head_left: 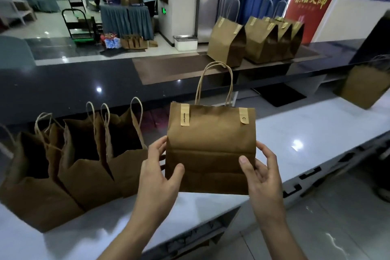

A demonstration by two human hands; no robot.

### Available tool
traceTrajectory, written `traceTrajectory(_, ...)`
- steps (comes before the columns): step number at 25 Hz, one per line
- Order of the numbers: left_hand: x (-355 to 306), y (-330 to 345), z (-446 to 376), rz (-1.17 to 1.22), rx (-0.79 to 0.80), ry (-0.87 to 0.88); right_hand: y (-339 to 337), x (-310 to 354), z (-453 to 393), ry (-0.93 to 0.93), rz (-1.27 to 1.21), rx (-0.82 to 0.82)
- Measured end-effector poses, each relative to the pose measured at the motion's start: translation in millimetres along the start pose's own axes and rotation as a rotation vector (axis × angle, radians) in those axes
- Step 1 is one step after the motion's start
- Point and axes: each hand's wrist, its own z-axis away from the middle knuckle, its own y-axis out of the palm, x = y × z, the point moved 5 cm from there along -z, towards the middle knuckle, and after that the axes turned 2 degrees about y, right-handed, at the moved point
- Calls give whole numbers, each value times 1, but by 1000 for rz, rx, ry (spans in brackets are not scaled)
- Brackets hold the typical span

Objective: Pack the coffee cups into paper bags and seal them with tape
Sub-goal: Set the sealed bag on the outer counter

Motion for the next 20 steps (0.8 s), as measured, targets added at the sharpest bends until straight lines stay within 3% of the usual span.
traceTrajectory(6,-19,23,-72,9,0,21,5,11,-64,-46,-89,-27)
traceTrajectory(20,-67,99,-263,-33,-176,101,10,49,-277,-181,-220,57)
